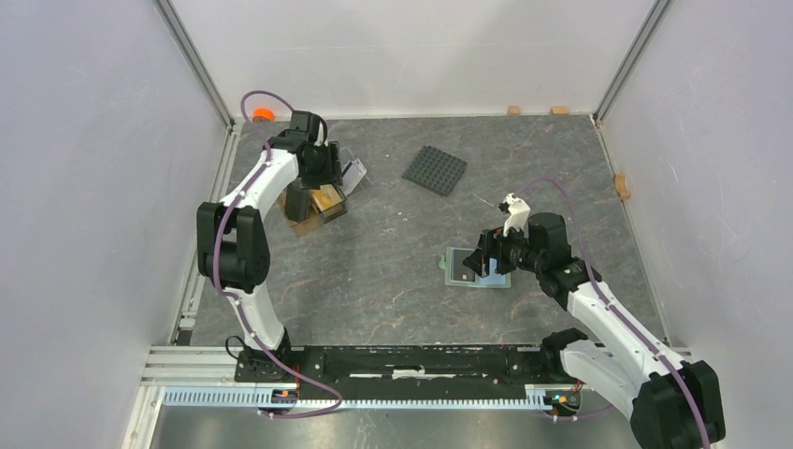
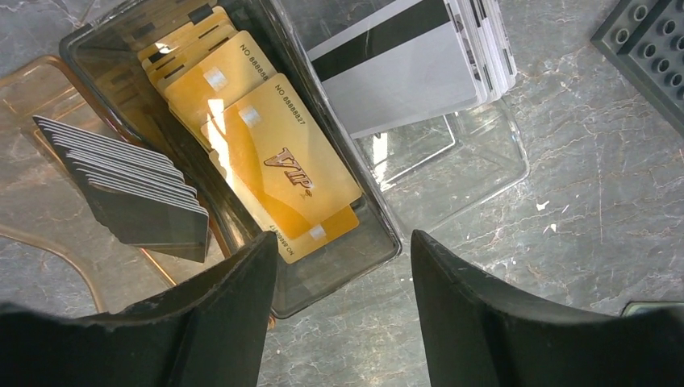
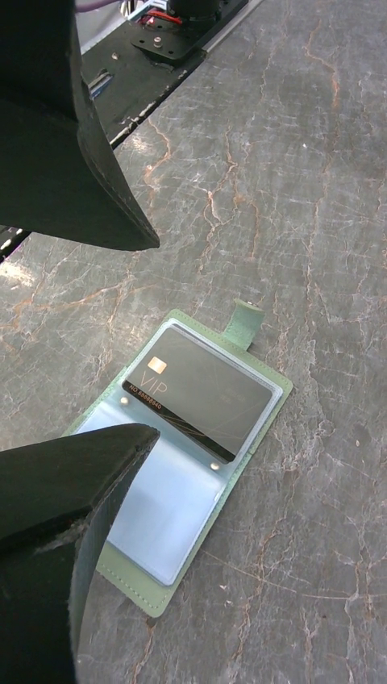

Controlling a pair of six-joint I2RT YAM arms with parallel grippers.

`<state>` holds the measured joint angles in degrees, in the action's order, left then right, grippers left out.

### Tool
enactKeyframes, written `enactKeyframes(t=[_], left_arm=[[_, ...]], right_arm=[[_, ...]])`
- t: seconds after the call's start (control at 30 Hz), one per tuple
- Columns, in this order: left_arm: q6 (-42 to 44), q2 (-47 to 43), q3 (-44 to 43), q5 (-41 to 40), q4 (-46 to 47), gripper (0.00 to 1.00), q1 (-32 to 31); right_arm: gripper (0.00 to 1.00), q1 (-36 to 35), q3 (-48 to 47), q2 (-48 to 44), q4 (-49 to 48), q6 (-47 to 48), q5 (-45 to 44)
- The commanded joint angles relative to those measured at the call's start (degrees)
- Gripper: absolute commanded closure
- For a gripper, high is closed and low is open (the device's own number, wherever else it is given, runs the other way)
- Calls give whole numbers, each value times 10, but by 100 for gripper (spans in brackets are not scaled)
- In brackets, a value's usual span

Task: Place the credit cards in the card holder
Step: Pick up the credit card from the storage box.

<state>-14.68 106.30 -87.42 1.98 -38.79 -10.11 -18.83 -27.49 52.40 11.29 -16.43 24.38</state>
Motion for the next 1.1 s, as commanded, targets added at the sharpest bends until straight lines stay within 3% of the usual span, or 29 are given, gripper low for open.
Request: enactKeyframes(t=[0.0, 0.2, 0.5, 0.63, 0.83, 1.07], left_arm=[[-33, -9, 14, 3, 42, 31, -2], [-113, -7, 21, 56, 113, 29, -8], [-103, 63, -76, -45, 92, 26, -76], [-99, 102, -104, -41, 76, 28, -100], [-91, 103, -67, -43, 71, 28, -121], [-90, 59, 22, 22, 71, 28, -124]], right_arm=[[17, 2, -14, -16, 4, 17, -15], [17, 2, -34, -16, 20, 30, -22], [15, 2, -23, -20, 13, 33, -43], [15, 2, -23, -22, 19, 40, -50], [15, 2, -15, -25, 19, 47, -51], [15, 2, -7, -31, 15, 48, -42]])
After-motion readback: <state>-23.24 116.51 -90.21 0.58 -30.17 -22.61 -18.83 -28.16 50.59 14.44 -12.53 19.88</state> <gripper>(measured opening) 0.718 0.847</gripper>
